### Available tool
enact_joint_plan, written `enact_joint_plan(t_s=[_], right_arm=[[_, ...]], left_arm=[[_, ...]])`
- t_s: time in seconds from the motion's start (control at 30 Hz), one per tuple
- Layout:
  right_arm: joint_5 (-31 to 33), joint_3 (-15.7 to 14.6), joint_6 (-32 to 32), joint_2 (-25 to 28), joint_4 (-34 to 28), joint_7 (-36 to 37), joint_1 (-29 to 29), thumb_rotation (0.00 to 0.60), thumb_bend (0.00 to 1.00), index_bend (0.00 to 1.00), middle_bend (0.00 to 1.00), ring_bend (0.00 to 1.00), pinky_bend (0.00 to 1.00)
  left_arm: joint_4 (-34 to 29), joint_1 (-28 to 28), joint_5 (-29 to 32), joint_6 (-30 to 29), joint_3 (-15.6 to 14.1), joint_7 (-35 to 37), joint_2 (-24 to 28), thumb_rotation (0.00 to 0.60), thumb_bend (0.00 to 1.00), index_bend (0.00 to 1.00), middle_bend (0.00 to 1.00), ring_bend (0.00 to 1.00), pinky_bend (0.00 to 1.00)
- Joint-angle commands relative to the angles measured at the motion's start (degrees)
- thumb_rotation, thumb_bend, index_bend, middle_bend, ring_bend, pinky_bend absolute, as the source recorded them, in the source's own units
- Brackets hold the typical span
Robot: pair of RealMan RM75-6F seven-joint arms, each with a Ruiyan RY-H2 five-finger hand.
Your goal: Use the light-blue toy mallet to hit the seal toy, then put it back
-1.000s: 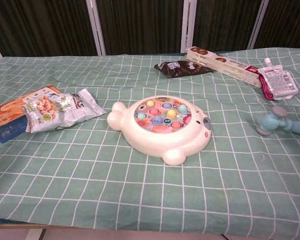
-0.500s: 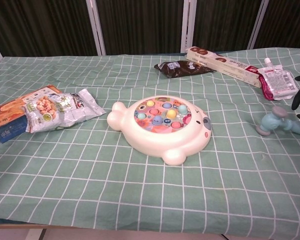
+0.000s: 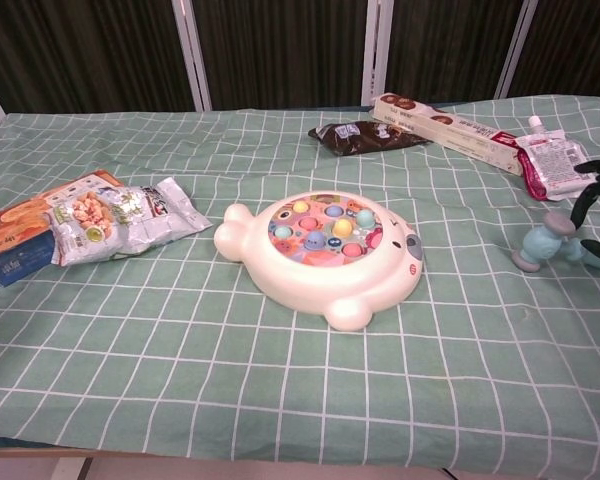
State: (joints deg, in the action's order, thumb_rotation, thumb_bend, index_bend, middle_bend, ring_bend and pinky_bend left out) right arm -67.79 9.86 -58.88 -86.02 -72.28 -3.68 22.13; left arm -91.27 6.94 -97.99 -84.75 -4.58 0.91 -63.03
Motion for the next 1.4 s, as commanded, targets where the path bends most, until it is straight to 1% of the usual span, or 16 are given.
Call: enact_joint_plan(t_s=[0.03,1.4], right_arm=[[0.31,0.07,0.37,-0.28,0.34,-0.09,0.28,0.600,0.54,0.56,0.10,0.00,0.00],[2.33,-0.29,2.35,-2.13,1.51,-0.41,1.67,0.600,0.54,0.58,0.10,0.00,0.00]], left_arm=[[-0.03,0.06,0.02,0.13,0.00,-0.11,-0.04,0.600,0.40,0.00,0.00,0.00,0.11],[-0.01,0.18,-0.21,0.11,-0.16,-0.31,-0.20,0.600,0.39,0.00,0.00,0.00,0.11]])
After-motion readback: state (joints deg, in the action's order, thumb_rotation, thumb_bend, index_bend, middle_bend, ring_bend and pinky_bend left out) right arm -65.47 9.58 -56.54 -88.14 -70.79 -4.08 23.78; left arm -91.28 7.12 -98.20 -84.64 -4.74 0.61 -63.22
